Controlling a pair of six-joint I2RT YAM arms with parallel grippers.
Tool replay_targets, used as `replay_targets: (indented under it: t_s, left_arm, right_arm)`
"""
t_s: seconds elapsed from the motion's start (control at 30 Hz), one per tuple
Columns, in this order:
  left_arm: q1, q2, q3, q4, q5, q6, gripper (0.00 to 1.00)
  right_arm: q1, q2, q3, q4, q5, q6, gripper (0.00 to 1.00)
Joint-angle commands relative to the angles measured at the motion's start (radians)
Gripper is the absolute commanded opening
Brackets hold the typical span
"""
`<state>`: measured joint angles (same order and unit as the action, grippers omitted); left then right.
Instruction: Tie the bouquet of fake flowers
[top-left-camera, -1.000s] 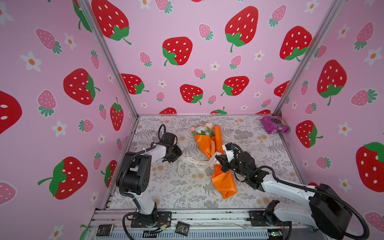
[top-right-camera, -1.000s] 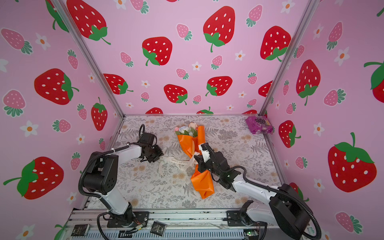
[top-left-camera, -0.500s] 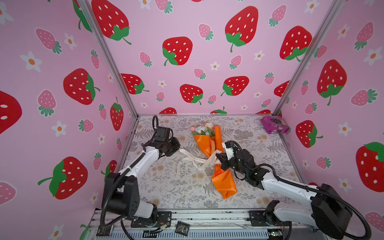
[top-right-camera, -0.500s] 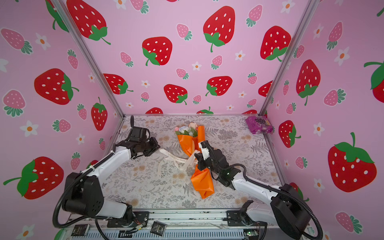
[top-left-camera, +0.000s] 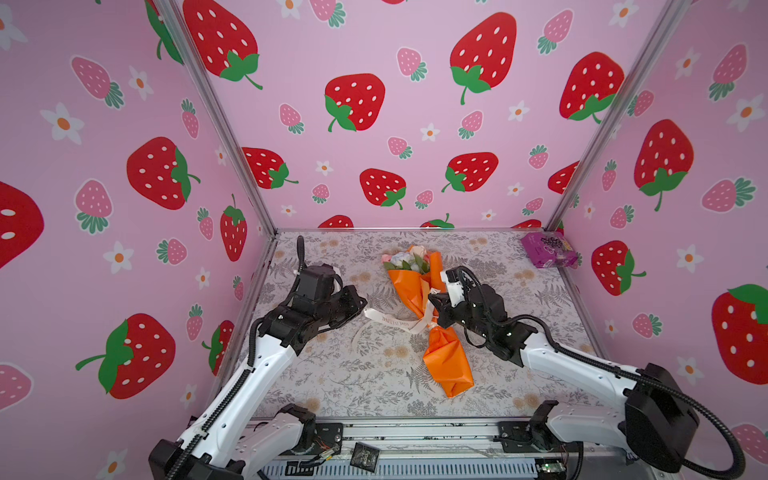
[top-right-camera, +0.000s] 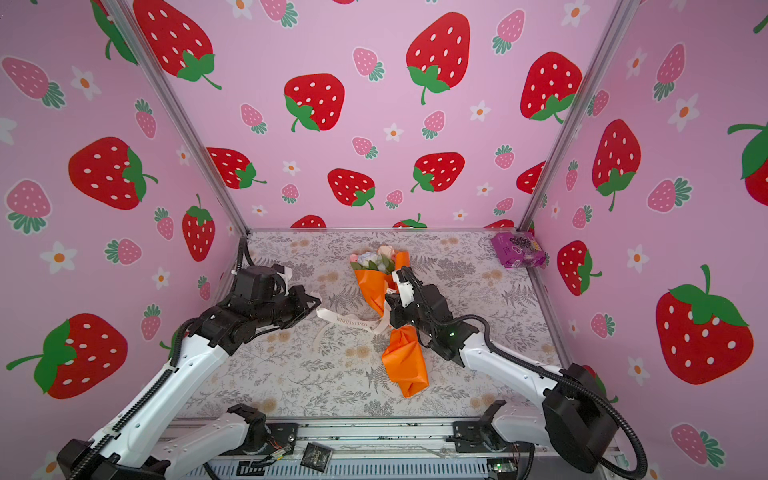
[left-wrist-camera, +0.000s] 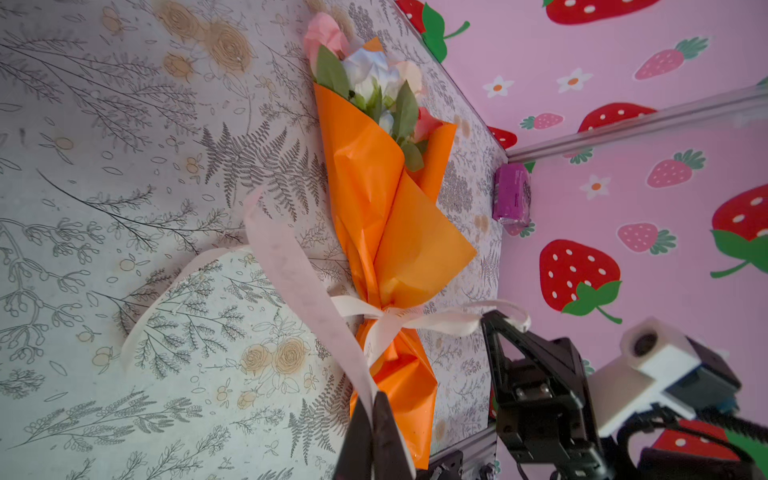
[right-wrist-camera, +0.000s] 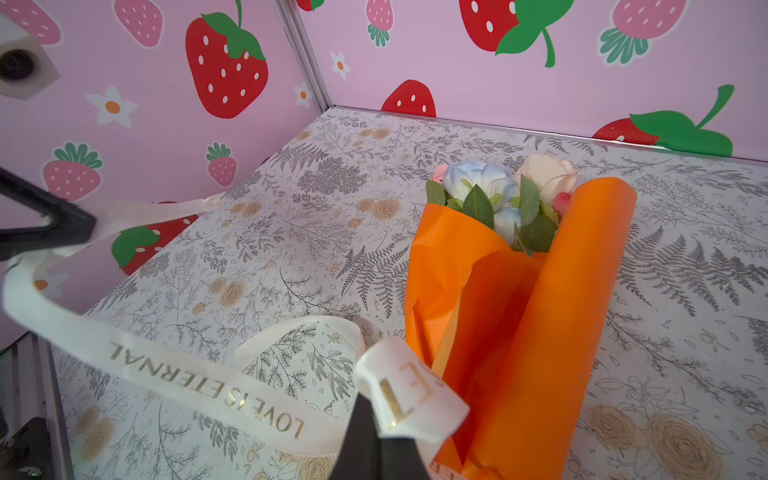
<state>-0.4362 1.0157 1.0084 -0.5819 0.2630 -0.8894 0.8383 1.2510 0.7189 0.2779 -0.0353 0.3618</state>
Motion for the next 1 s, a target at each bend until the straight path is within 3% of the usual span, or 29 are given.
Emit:
replay_targets:
  t_s: [0.0, 0.17, 0.3, 0.67, 0.8, 0.97]
  left_arm:
    - [-0.149, 0.001, 0.000, 0.043, -0.089, 0.014, 0.00]
    - [-0.422, 0.045, 0.017, 0.188, -0.251, 0.078, 0.00]
    - [-0.555, 0.108, 0.040, 0.289, -0.311, 0.153, 0.00]
    - [-0.692, 0.401, 0.219, 0.451, -0.174, 0.366, 0.02]
    - [-0.730, 0.518, 0.323, 0.438, -0.136, 0.455, 0.03]
    - [-0.736, 0.625, 0.369, 0.448, -0.083, 0.466, 0.03]
  right_arm:
    - [-0.010, 0.011, 0.024, -0.040, -0.026, -0.002, 0.00]
    - [-0.056, 0.012, 0.028, -0.047, -0.116, 0.011, 0.00]
    - [-0.118, 0.020, 0.031, -0.042, -0.237, 0.024, 0.00]
    - [-0.263, 0.057, 0.009, 0.016, -0.564, 0.092, 0.00]
    - [-0.308, 0.065, 0.002, 0.026, -0.640, 0.084, 0.00]
    - [-0.354, 0.078, 0.007, 0.009, -0.673, 0.066, 0.00]
